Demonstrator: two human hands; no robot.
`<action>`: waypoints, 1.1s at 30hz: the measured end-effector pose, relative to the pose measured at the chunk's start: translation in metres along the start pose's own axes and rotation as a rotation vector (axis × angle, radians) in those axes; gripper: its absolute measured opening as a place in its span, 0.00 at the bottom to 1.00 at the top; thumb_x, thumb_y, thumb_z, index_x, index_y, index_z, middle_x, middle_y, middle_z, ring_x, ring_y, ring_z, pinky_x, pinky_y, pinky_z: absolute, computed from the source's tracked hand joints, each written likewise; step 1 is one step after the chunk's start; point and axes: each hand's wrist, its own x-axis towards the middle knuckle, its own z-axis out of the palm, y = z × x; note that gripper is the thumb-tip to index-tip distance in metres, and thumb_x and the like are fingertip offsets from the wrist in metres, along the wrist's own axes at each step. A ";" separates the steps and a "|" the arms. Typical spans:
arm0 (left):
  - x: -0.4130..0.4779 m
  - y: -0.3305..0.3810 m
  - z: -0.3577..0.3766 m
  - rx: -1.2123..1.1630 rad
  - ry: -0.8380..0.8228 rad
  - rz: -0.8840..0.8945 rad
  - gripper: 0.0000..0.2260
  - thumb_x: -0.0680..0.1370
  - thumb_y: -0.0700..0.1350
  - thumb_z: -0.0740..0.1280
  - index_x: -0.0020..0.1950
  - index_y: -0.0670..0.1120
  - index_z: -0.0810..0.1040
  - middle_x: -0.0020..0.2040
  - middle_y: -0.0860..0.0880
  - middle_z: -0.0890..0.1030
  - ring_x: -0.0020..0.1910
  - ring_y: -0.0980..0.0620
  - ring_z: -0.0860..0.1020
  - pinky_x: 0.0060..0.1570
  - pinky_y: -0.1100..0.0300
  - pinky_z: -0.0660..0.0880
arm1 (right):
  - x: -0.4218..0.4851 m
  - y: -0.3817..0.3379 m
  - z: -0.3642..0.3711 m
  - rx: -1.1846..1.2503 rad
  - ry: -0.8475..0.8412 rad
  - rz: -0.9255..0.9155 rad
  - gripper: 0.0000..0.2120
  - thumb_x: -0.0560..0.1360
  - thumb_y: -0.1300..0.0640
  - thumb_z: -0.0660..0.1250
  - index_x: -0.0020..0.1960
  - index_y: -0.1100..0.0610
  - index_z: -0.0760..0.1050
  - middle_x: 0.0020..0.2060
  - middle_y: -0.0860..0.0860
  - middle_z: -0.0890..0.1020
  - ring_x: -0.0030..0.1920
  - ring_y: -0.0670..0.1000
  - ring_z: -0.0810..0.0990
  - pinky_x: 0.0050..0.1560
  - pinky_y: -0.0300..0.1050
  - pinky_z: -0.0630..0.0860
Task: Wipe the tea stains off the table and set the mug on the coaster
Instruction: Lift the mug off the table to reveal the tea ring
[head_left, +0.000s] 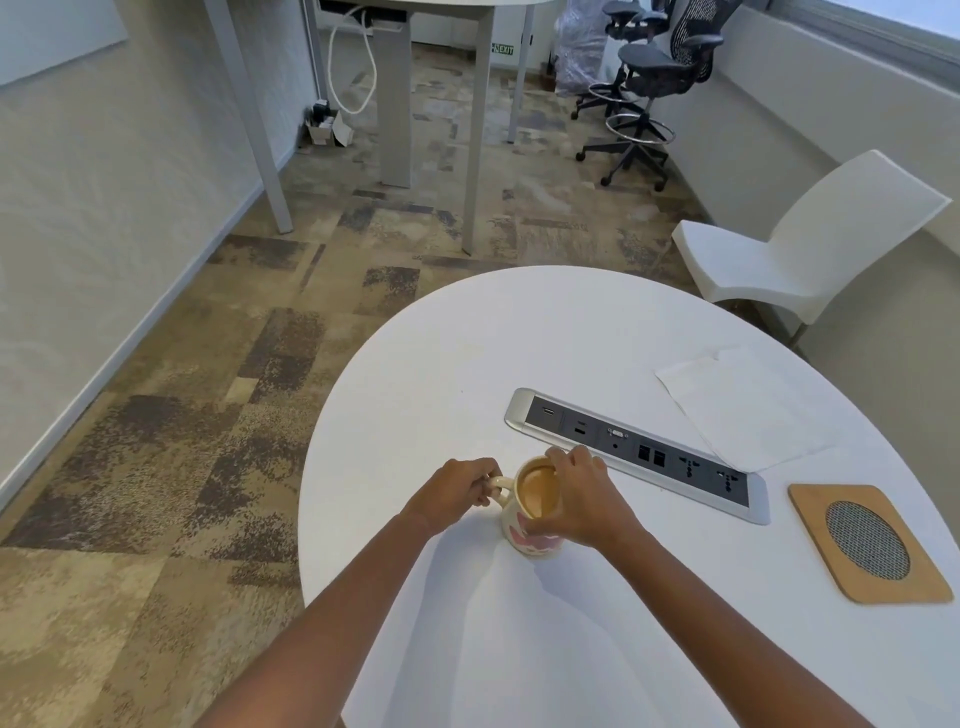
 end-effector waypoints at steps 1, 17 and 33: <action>0.001 0.000 -0.003 -0.014 0.003 0.007 0.13 0.75 0.29 0.54 0.42 0.44 0.72 0.39 0.46 0.76 0.37 0.51 0.74 0.39 0.73 0.72 | 0.001 -0.001 -0.001 0.007 0.009 -0.007 0.39 0.62 0.44 0.74 0.66 0.58 0.62 0.62 0.56 0.68 0.63 0.58 0.66 0.59 0.50 0.72; 0.021 -0.025 -0.074 -0.096 0.195 -0.013 0.10 0.76 0.30 0.58 0.42 0.42 0.73 0.37 0.45 0.76 0.36 0.51 0.75 0.35 0.75 0.73 | 0.067 -0.059 -0.027 -0.064 0.022 -0.164 0.39 0.62 0.47 0.75 0.66 0.60 0.63 0.61 0.59 0.68 0.62 0.59 0.67 0.58 0.51 0.71; 0.032 -0.049 -0.080 -0.112 0.220 -0.104 0.07 0.77 0.33 0.61 0.43 0.43 0.74 0.41 0.42 0.77 0.40 0.47 0.76 0.41 0.67 0.75 | 0.097 -0.070 -0.012 -0.094 -0.048 -0.180 0.40 0.64 0.48 0.75 0.68 0.59 0.61 0.63 0.59 0.66 0.64 0.58 0.65 0.59 0.51 0.71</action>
